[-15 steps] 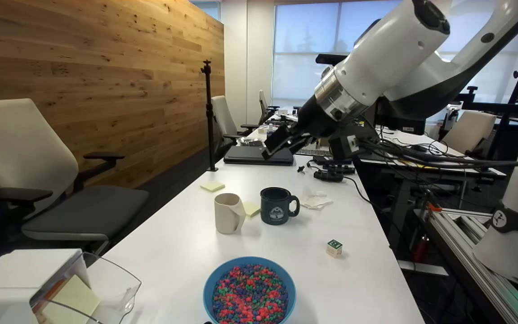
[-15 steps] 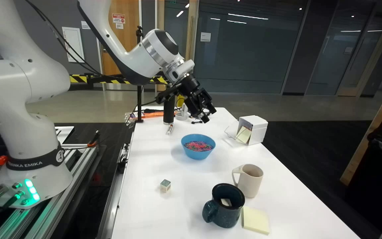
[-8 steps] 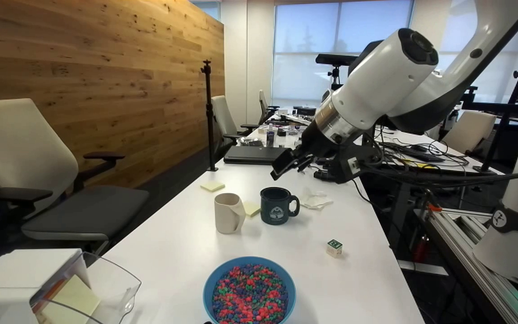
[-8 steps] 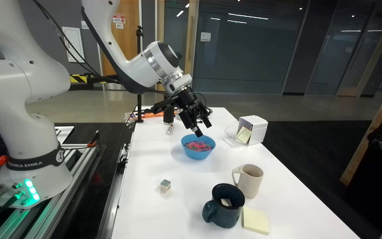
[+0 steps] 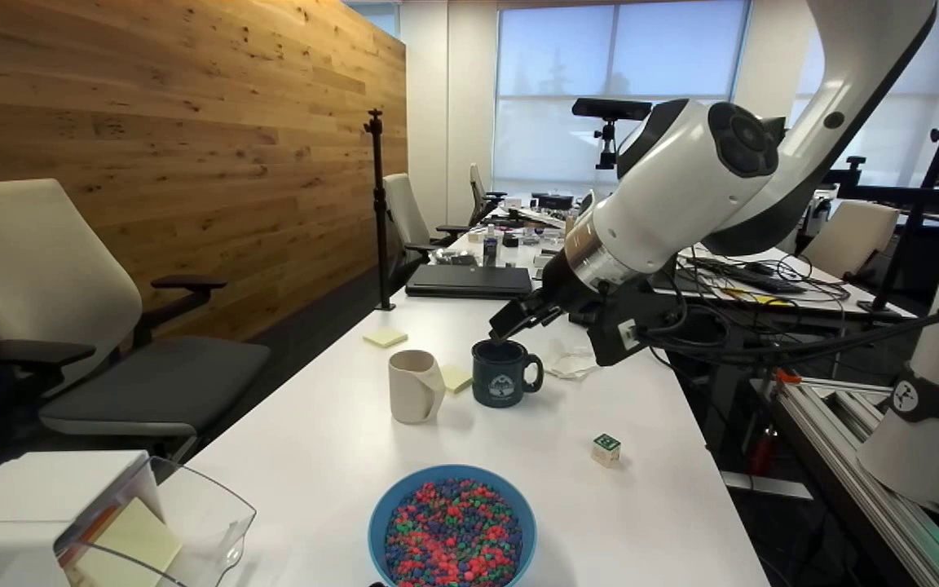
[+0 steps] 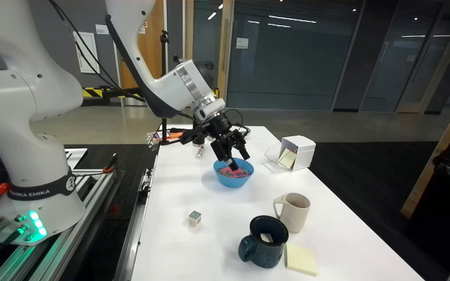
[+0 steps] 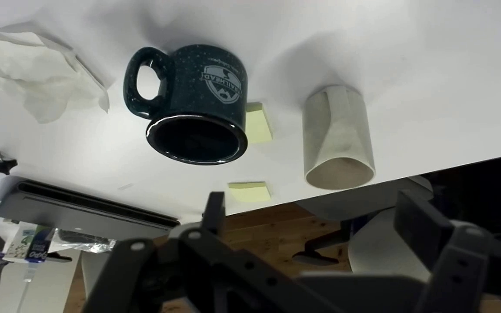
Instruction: Pour the contents from the white cup into the blue bowl
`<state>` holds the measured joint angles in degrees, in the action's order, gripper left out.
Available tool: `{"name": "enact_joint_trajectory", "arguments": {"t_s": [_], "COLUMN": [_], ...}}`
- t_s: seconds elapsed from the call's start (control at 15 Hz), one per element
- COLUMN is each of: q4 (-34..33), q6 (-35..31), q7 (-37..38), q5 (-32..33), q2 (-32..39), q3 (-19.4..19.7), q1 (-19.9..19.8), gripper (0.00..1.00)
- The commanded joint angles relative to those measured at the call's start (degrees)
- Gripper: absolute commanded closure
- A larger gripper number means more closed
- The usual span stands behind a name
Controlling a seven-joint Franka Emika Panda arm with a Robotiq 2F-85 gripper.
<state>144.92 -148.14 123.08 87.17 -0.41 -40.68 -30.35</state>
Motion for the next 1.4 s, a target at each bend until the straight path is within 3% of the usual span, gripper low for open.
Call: {"name": "enact_joint_trajectory", "arguments": {"t_s": [0.0, 0.07, 0.4, 0.87, 1.33], "q4": [-2.9, -3.3, -6.7, -13.5, -16.8], "q6": [3.8, 4.1, 2.2, -0.2, -1.2], "q7": [4.2, 4.6, 3.7, 0.9, 0.2], "q5": [5.5, 6.0, 4.9, 3.9, 3.8], "q2": [5.8, 6.8, 11.0, 14.3, 17.8], "q3": [-0.6, 10.2, 23.9, 32.0, 31.4], "q1": [0.7, 11.8, 25.2, 30.0, 29.0], "gripper": [0.00, 0.00, 0.00, 0.00, 0.00]}}
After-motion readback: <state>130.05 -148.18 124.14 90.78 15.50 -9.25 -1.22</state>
